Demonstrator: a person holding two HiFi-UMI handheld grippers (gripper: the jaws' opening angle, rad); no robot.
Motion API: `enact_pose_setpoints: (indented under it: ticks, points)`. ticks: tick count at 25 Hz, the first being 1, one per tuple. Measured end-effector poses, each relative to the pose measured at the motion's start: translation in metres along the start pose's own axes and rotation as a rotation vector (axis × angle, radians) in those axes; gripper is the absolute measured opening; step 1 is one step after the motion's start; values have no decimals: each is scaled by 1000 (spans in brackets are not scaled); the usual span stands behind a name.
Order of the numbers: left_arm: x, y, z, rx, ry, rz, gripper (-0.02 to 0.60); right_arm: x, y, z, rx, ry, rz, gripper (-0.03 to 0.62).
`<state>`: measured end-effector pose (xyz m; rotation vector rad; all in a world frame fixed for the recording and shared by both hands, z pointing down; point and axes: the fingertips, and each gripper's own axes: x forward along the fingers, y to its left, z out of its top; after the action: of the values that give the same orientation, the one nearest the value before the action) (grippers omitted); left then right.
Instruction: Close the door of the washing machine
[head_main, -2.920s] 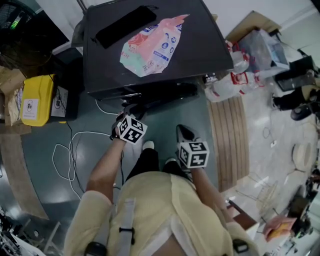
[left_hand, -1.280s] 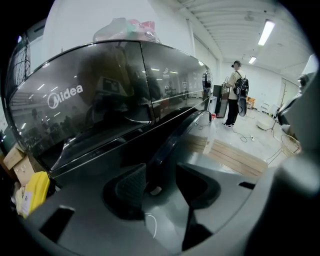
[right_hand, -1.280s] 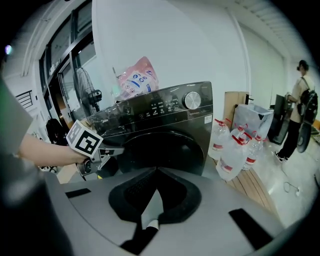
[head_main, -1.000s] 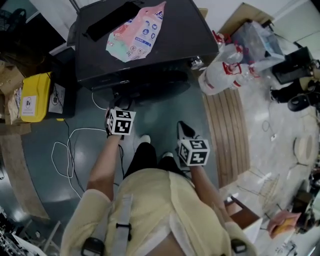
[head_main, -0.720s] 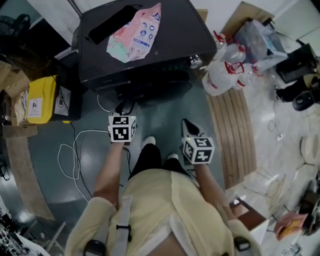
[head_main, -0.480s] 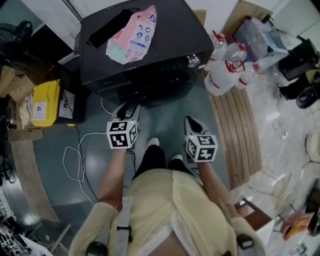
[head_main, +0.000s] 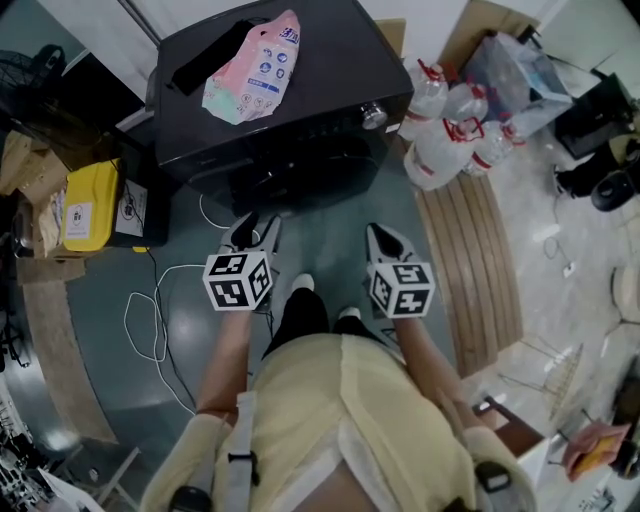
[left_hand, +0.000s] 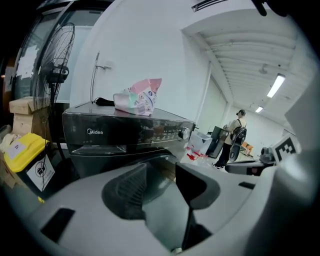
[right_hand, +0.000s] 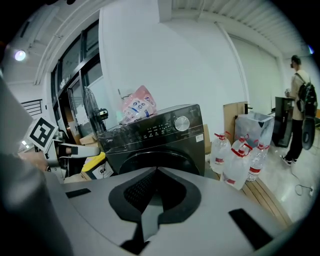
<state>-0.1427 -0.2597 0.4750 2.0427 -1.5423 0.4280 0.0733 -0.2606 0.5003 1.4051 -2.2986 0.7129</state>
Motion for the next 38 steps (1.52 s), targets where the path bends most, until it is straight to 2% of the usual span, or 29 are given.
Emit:
enact_pose_setpoints:
  ticks: [4,9,17,21,24,31,38]
  points:
    - [-10,-8,-6,-5,8,-8,181,-4,0,4,5,-16,29,6]
    - [-28,0,-13,-57,0,-2,178,-7,3,11,-14,-30,44,6]
    - [-38,3,-16,-51,-4,8,172,-8,11,13,4,-31,78,5]
    - [-46,9,-16,-59,-10,15,170,-10,18,18,-62,-42,75,5]
    - [-47,14,-14,-66,-15,23,170,-8,23,20,-69,-45,77,5]
    - [-46,9,-6,-17,-29,2,170,-4,30,21,-39,-59,68,5]
    - [-49,18,-6,-13,-34,-1,169,-1,34,25,-31,-64,49,5]
